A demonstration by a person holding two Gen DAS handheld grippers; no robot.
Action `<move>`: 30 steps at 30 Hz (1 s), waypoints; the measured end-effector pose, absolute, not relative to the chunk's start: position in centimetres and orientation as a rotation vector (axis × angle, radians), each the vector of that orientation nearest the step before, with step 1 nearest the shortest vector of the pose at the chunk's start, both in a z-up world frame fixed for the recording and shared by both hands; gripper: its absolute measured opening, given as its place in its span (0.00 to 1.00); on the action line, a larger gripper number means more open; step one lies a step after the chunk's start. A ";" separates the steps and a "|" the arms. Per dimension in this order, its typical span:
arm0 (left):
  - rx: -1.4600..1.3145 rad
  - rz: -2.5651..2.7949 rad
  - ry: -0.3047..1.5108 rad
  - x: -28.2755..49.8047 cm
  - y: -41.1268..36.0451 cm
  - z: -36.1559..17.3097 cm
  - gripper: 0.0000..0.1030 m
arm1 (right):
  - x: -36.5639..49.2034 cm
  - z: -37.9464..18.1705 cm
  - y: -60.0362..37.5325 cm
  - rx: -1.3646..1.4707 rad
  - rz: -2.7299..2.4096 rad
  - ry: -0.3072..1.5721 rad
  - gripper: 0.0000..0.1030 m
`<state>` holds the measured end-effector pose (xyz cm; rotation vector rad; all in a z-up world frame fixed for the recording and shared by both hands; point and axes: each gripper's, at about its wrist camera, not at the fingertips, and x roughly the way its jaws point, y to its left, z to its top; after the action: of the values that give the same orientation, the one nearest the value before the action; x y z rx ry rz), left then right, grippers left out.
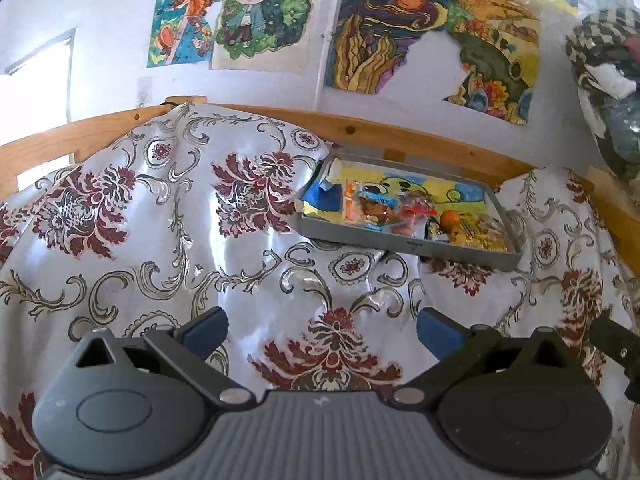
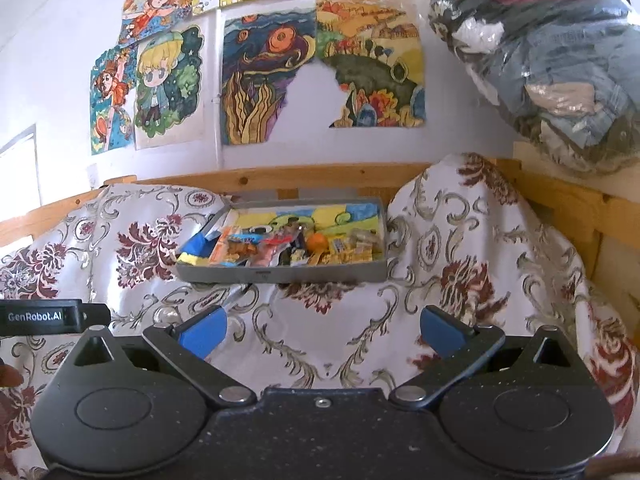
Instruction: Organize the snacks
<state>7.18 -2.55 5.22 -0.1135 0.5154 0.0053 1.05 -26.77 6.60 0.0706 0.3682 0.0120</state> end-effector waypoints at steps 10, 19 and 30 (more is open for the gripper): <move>-0.092 0.026 0.571 6.6 -1.9 3.4 1.00 | 1.1 5.3 -26.4 0.064 -0.005 0.434 0.99; -0.096 0.048 0.568 6.2 -1.1 3.1 1.00 | 1.6 4.5 -25.6 0.052 0.012 0.457 0.99; -0.090 0.062 0.569 6.1 -1.0 3.0 1.00 | 1.7 4.2 -25.2 0.047 0.020 0.470 0.99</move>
<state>6.08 -1.01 2.98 -0.0900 0.5687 0.0625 1.75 -25.24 4.20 0.0474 0.4696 0.0205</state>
